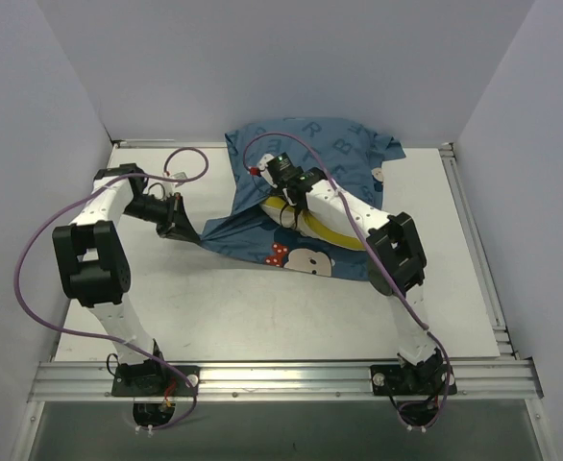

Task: Put the pillow into the pillowcase

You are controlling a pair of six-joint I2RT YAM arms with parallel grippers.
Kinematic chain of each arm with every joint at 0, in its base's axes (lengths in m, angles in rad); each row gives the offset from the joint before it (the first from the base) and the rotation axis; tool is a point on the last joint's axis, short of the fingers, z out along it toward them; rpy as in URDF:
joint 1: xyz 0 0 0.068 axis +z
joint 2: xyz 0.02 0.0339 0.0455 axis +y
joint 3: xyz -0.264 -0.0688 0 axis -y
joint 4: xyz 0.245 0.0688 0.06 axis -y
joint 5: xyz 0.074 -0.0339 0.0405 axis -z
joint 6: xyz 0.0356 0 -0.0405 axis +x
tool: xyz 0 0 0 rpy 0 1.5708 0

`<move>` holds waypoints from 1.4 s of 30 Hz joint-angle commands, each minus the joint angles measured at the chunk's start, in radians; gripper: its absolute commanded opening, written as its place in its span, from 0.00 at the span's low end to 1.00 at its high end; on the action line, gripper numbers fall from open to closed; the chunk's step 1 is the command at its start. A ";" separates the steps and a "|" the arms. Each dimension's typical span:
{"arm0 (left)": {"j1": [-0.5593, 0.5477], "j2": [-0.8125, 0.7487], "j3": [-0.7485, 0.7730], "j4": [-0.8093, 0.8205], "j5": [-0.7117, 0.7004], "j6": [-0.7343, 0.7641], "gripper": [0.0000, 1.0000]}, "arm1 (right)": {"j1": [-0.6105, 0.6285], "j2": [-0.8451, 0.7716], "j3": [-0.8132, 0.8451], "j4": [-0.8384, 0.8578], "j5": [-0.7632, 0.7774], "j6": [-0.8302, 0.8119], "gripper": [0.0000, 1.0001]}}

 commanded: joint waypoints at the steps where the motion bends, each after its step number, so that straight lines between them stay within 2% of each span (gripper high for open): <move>1: 0.013 0.054 0.057 -0.250 -0.081 0.111 0.00 | -0.007 0.022 -0.038 0.087 0.088 0.050 0.04; 3: 0.013 0.057 0.059 -0.250 -0.086 0.140 0.00 | 0.036 -0.002 -0.056 0.002 -0.063 0.091 0.16; 5: 0.027 0.039 0.054 -0.247 -0.072 0.166 0.00 | 0.064 -0.028 -0.056 -0.071 -0.169 0.177 0.22; 6: 0.038 0.029 0.048 -0.246 -0.029 0.195 0.00 | 0.084 -0.072 -0.058 -0.147 -0.334 0.200 0.26; 7: 0.050 0.014 0.046 -0.258 -0.015 0.224 0.00 | 0.090 -0.105 -0.082 -0.169 -0.405 0.228 0.27; 9: 0.073 -0.004 0.043 -0.249 -0.064 0.280 0.00 | 0.106 -0.213 -0.130 -0.218 -0.630 0.289 0.35; 11: 0.095 -0.031 0.030 -0.195 -0.121 0.301 0.00 | 0.112 -0.278 -0.185 -0.253 -0.767 0.334 0.50; 12: 0.105 -0.034 0.028 -0.164 -0.148 0.315 0.00 | 0.106 -0.336 -0.196 -0.287 -0.814 0.346 0.72; 13: 0.107 -0.017 0.052 -0.160 -0.197 0.330 0.13 | 0.098 -0.364 -0.211 -0.298 -0.863 0.354 0.81; 15: 0.109 0.002 0.091 -0.134 -0.227 0.343 0.30 | 0.074 -0.433 -0.214 -0.327 -0.874 0.332 0.94; 17: 0.110 0.011 0.164 -0.101 -0.225 0.349 0.50 | 0.018 -0.468 -0.231 -0.347 -0.802 0.299 0.95; 20: 0.107 -0.041 0.203 -0.039 -0.144 0.380 0.64 | -0.095 -0.504 -0.269 -0.373 -0.657 0.214 0.92; 21: 0.102 -0.063 0.213 -0.014 -0.124 0.416 0.97 | -0.126 -0.513 -0.285 -0.376 -0.630 0.197 0.86; 24: 0.012 -0.185 0.157 0.092 -0.115 0.406 0.97 | -0.284 -0.513 -0.328 -0.391 -0.570 0.222 0.75; 25: -0.037 -0.264 0.125 0.206 -0.148 0.397 0.97 | -0.342 -0.508 -0.337 -0.402 -0.590 0.283 0.75; 26: -0.177 -0.302 0.082 0.259 -0.182 0.403 0.97 | -0.439 -0.507 -0.343 -0.440 -0.617 0.309 0.74; 28: -0.325 -0.398 -0.057 0.435 -0.330 0.439 0.97 | -0.526 -0.487 -0.375 -0.485 -0.713 0.354 0.74; 29: -0.488 -0.418 -0.104 0.499 -0.375 0.458 0.98 | -0.558 -0.487 -0.395 -0.502 -0.743 0.381 0.75; 30: -0.555 -0.432 -0.147 0.632 -0.480 0.485 0.98 | -0.610 -0.490 -0.426 -0.503 -0.781 0.392 0.75; 31: -0.627 -0.431 -0.215 0.687 -0.516 0.501 0.98 | -0.624 -0.496 -0.473 -0.500 -0.789 0.406 0.76; 32: -0.684 -0.417 -0.228 0.728 -0.547 0.514 0.98 | -0.634 -0.495 -0.502 -0.494 -0.800 0.426 0.76; 33: -0.788 -0.394 -0.234 0.789 -0.570 0.530 0.97 | -0.638 -0.499 -0.529 -0.487 -0.814 0.435 0.77; 36: -0.912 -0.282 -0.207 0.875 -0.630 0.524 0.97 | -0.635 -0.504 -0.633 -0.425 -0.840 0.473 0.78; 39: -0.997 -0.186 -0.199 0.983 -0.696 0.559 0.97 | -0.643 -0.484 -0.696 -0.378 -0.802 0.495 0.77; 42: -1.037 -0.092 -0.184 1.032 -0.759 0.606 0.98 | -0.675 -0.473 -0.737 -0.368 -0.794 0.518 0.74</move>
